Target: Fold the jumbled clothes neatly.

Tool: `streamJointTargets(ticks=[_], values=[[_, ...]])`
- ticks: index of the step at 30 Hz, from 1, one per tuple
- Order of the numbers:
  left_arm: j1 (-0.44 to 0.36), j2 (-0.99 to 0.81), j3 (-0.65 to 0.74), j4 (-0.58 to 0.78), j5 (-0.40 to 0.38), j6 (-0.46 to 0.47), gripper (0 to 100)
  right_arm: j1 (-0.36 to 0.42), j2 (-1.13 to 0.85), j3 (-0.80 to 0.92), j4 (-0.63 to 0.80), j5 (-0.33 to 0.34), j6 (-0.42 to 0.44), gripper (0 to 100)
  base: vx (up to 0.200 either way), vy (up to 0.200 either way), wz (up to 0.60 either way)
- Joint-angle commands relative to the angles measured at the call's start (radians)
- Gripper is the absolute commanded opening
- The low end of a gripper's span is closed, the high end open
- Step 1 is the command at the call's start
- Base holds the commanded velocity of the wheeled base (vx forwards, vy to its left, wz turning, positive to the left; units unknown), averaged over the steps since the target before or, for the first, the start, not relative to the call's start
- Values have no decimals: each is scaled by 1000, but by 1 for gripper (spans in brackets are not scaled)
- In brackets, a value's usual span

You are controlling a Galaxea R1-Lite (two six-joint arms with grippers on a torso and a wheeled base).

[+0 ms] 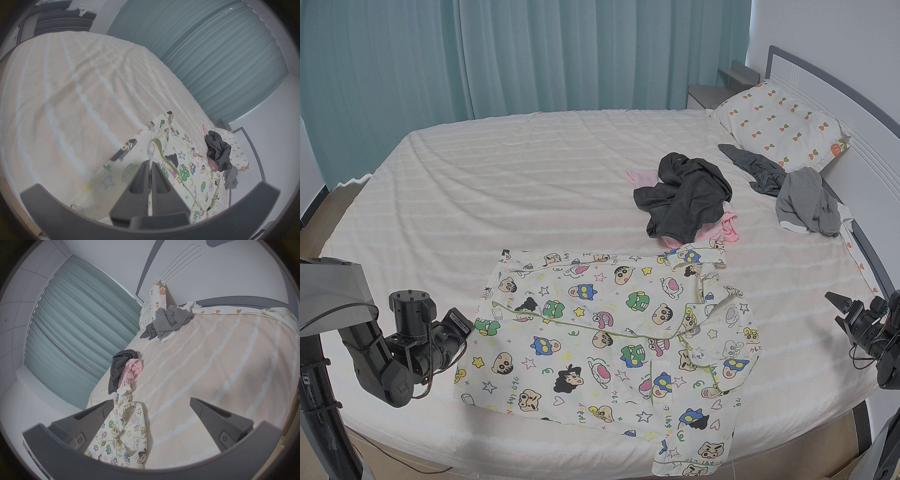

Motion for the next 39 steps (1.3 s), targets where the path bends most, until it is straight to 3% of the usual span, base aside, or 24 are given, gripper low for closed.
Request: streamJointTargets(ticks=[1, 8, 19, 27, 28, 39], values=[[10, 43, -38, 0, 0, 26, 0, 2, 0, 0, -2, 0, 0, 100, 0, 0, 0], [13, 113, -78, 0, 1, 46, 0, 2, -3, 12, -20, 2, -2, 100, 0, 0, 0], [88, 136, -116, 2, 1, 46, 0, 6, -20, 12, -20, 2, -2, 100, 0, 0, 0], [88, 158, -119, 2, -5, 46, 0, 20, -28, 21, -20, 0, -2, 100, 0, 0, 0], [88, 159, -119, 0, -4, 46, 100, 20, -29, 21, -20, 0, -2, 100, 0, 0, 0], [119, 58, -190, 41, -4, 75, 100, 26, -83, 67, -20, 14, -2, 100, 0, 0, 0]])
